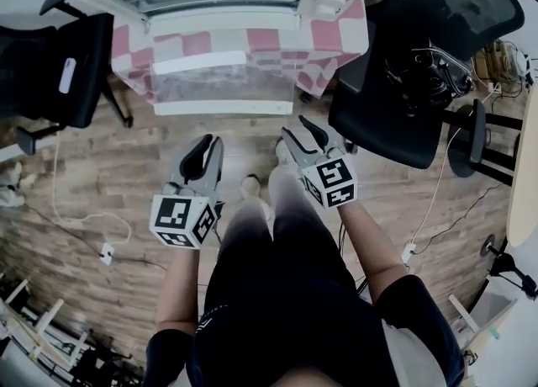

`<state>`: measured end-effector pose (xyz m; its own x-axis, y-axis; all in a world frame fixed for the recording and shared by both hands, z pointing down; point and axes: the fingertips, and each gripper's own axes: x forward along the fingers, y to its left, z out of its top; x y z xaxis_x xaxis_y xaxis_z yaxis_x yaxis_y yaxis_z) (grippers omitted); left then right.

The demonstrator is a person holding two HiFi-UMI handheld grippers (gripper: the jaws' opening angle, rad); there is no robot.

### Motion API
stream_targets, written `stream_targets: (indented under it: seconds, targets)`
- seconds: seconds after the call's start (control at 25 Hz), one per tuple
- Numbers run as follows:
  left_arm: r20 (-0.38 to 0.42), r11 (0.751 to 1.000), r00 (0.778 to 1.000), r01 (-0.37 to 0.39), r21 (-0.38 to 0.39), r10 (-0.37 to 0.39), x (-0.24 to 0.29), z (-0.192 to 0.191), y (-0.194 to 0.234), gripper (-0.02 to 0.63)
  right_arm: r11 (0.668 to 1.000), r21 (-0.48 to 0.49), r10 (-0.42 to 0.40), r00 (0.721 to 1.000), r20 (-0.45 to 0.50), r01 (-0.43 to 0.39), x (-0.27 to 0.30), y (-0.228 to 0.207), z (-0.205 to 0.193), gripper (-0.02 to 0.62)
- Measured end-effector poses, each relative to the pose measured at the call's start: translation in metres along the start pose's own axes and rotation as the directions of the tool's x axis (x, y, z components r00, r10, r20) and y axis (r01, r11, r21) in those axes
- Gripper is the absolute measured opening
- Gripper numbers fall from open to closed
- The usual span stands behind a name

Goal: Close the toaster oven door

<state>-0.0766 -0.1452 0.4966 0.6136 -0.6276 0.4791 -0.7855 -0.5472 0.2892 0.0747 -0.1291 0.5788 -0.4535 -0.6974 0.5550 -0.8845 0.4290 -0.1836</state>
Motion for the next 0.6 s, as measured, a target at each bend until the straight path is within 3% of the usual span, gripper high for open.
stream_targets:
  seconds: [0.24, 0.6]
  targets:
    - [-0.027, 0.998, 0.999, -0.048, -0.029, 0.047, 0.015, -0.008, 0.004, 0.083, 0.998, -0.018, 0.06, 0.997, -0.043, -0.061, 0.018, -0.014, -0.015, 0.175]
    - [-0.044, 0.992, 0.993, -0.111, -0.061, 0.108, 0.032, -0.012, 0.014, 0.086, 0.98, -0.133, 0.137, 0.987, -0.079, -0.147, 0.05, -0.016, -0.022, 0.175]
